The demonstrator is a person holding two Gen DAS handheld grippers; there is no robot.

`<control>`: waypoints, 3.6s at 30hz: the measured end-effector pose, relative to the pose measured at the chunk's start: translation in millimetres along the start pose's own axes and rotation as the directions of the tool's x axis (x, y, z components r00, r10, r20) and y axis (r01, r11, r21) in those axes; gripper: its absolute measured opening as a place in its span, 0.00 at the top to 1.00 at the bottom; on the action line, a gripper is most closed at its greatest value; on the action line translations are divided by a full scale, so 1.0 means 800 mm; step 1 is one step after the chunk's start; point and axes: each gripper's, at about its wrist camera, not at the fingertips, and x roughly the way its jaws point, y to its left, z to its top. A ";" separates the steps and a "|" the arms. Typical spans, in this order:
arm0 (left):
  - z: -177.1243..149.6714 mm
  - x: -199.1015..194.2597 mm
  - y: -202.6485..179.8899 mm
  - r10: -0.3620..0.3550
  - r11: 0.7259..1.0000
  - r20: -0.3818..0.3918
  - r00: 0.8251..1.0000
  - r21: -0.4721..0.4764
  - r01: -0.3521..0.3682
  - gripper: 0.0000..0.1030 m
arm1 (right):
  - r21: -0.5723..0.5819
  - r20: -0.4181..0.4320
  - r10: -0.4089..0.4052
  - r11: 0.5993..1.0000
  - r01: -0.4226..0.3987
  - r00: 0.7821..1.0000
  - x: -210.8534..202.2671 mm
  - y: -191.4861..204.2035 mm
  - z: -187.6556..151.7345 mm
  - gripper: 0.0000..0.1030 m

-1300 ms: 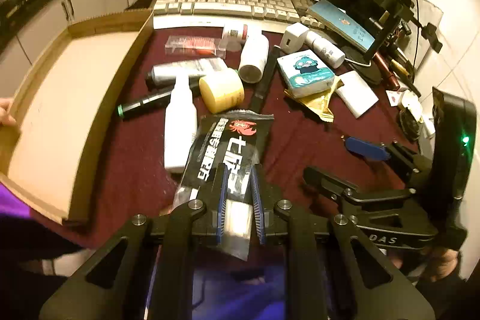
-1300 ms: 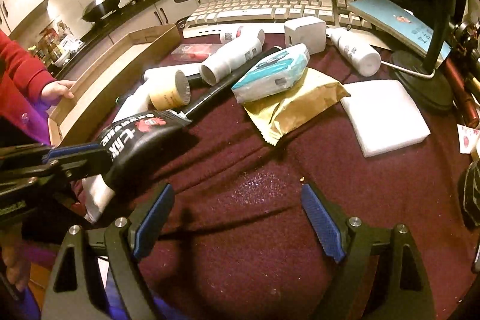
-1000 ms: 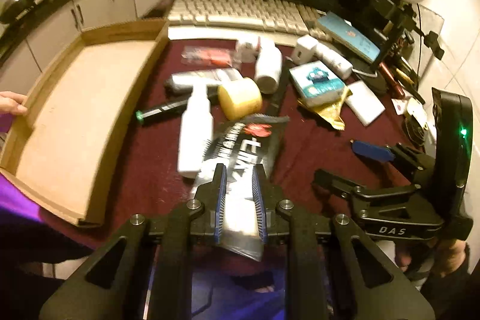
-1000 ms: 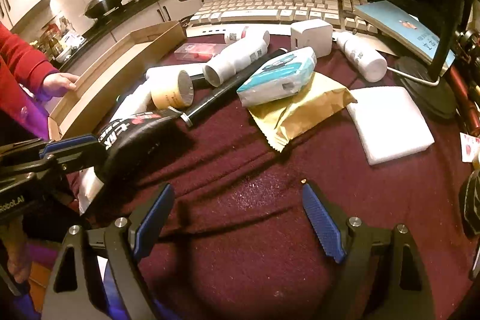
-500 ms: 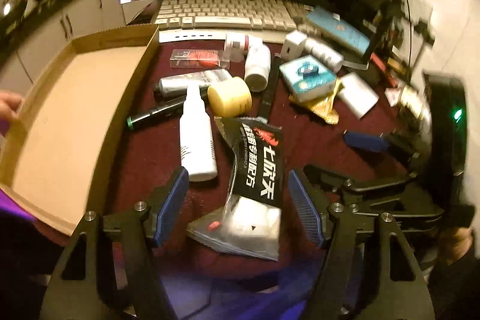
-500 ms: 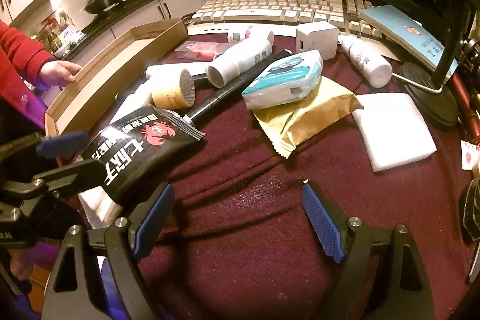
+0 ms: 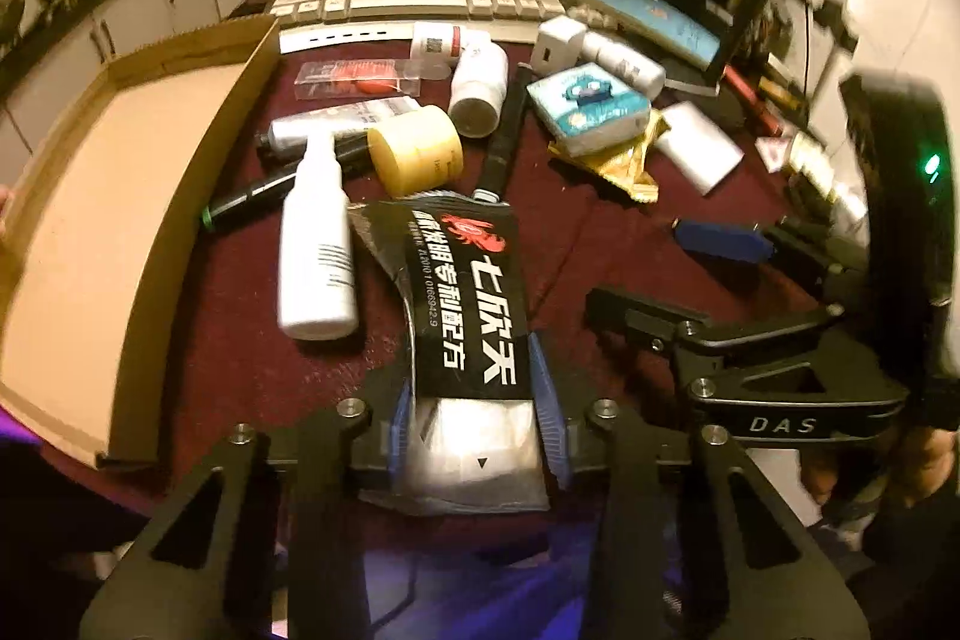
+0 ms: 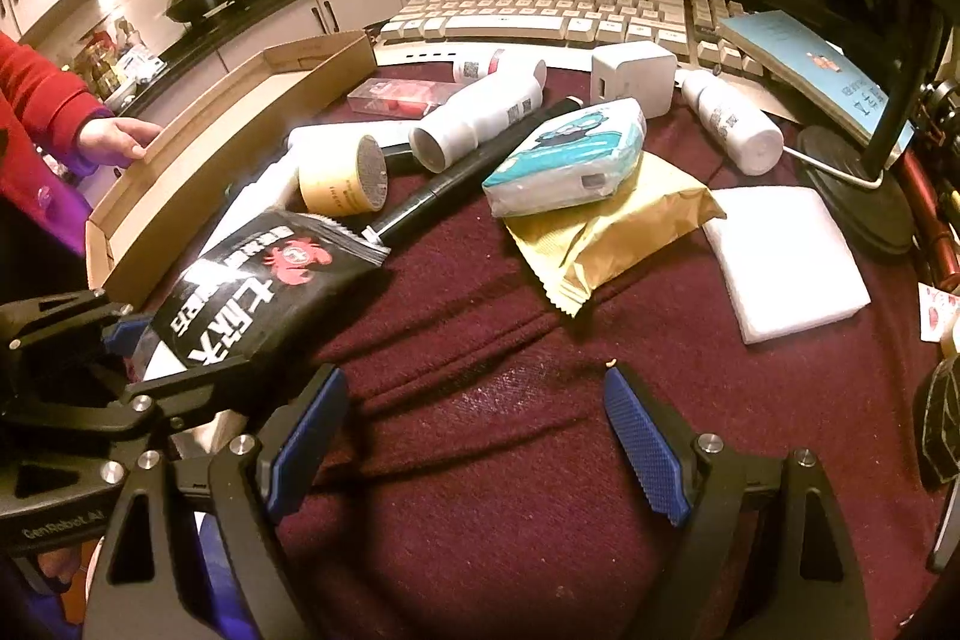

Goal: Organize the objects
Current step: 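Close the left gripper on the black snack bag and lift it, then grasp the blue cartoon tissue pack with the right gripper, then carry the snack bag with the left gripper while the right carries the tissue pack to the tray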

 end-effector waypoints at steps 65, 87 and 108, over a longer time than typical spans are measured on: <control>-0.025 -0.132 0.100 0.007 0.962 0.308 0.951 -0.261 0.078 0.71 | -0.021 0.295 0.318 0.945 -0.326 0.901 -0.053 0.079 0.071 0.94; -0.012 -0.075 0.233 0.166 0.921 0.155 0.974 -0.379 -0.096 0.71 | -0.113 0.092 0.324 0.943 -0.314 0.942 0.093 0.221 0.140 0.94; 0.000 -0.059 0.225 0.104 0.927 0.097 0.990 -0.369 -0.061 0.65 | -0.122 0.054 0.268 0.958 -0.260 0.962 0.076 0.198 0.107 0.94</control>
